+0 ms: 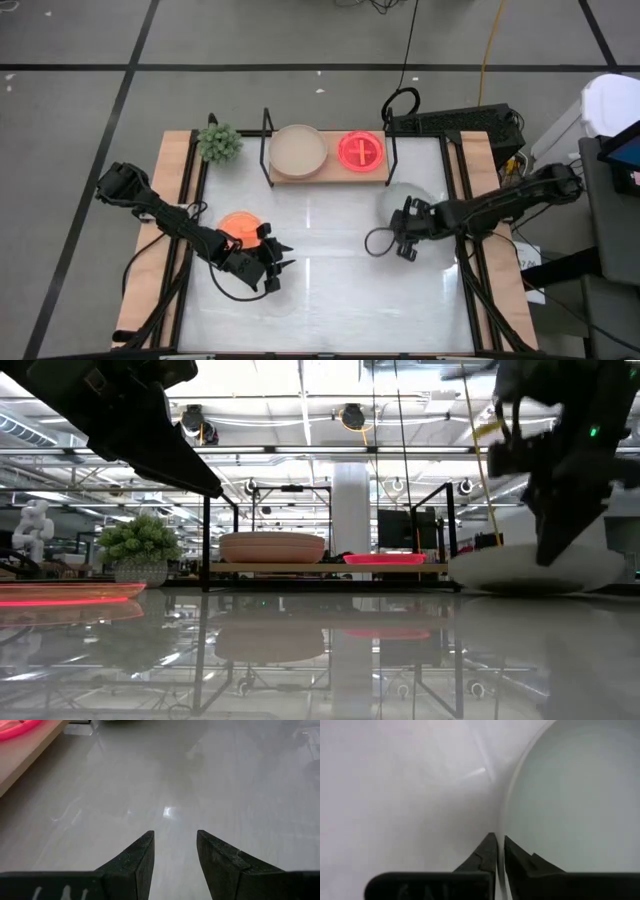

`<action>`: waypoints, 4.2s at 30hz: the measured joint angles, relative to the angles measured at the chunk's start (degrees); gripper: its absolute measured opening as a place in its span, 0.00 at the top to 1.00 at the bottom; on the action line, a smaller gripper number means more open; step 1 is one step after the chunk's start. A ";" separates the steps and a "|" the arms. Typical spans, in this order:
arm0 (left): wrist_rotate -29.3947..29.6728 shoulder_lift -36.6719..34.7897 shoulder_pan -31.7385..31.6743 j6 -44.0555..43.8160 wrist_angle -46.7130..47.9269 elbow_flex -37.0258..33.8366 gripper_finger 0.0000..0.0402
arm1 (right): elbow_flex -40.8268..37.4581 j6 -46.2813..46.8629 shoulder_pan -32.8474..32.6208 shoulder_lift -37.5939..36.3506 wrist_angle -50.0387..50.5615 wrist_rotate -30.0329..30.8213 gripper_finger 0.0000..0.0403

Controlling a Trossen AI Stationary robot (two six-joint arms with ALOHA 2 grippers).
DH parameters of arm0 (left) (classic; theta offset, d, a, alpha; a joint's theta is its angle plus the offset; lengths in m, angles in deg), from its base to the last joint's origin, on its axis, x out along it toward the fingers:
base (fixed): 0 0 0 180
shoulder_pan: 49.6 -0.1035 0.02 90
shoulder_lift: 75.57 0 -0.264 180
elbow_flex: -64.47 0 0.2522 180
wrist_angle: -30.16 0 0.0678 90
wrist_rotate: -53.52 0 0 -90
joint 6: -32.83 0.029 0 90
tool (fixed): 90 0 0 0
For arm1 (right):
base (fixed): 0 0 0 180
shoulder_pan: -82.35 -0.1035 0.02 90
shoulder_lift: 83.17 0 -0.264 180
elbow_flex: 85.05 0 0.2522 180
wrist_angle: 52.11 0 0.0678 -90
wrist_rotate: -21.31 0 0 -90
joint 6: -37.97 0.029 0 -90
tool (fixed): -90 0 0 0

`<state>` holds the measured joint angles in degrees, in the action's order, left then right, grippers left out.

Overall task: Place and stack plates onto a shelf
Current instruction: Stack the gray plate on the light brown plate on the shelf

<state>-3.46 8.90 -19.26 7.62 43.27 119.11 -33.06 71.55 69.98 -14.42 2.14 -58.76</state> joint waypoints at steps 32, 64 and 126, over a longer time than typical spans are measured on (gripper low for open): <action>0.32 0.00 -2.64 27.34 -23.26 0.02 0.57 | 9.27 -25.04 -15.14 1.09 -16.29 4.86 0.99; -13.24 0.00 -13.70 48.65 -11.13 9.20 0.43 | 9.30 -36.36 -10.86 4.37 -24.63 -2.48 0.99; -31.23 8.04 -15.23 56.31 -13.70 9.05 0.97 | 7.74 -44.78 -9.90 2.93 -58.04 5.64 0.47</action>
<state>-34.70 16.94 -34.49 63.93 29.57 128.16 -25.32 26.77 60.08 -11.48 -55.91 -53.11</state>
